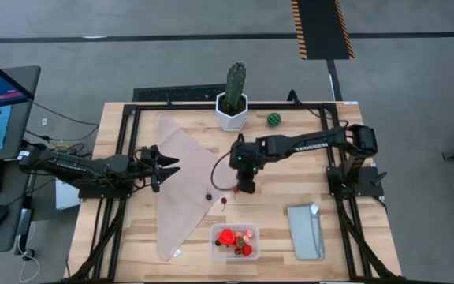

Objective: Pick and placing Produce into tupperware
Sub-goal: Put the peach into the transparent bin

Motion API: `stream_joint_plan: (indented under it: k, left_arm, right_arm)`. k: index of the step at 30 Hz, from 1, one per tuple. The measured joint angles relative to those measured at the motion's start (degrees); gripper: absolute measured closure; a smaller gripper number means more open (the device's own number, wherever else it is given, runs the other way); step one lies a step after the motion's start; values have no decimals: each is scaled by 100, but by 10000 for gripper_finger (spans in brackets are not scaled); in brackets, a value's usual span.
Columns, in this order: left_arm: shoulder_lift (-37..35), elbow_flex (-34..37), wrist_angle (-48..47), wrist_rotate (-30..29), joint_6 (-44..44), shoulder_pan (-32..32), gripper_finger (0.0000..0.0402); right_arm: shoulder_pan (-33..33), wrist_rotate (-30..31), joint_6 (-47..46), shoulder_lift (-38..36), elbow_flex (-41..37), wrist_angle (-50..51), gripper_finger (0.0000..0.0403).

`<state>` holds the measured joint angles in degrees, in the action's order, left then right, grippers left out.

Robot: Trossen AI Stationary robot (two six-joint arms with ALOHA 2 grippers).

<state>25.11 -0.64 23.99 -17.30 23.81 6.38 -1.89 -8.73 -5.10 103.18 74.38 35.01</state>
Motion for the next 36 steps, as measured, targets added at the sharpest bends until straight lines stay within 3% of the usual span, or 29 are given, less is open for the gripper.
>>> stream_joint_plan:
  k: [8, 23, 36]
  left_arm:
    - [-1, 1, 0, 28, 44, -1, 219]
    - [1, -1, -4, 42, 48, -1, 219]
    - [-1, -1, -7, 38, 48, -1, 219]
  right_arm:
    - [767, 2, -213, -7, 617, 49, 325]
    - [2355, 436, -1271, 1, 663, -500, 317]
    - [2731, 396, -1817, 467, 697, -931, 309]
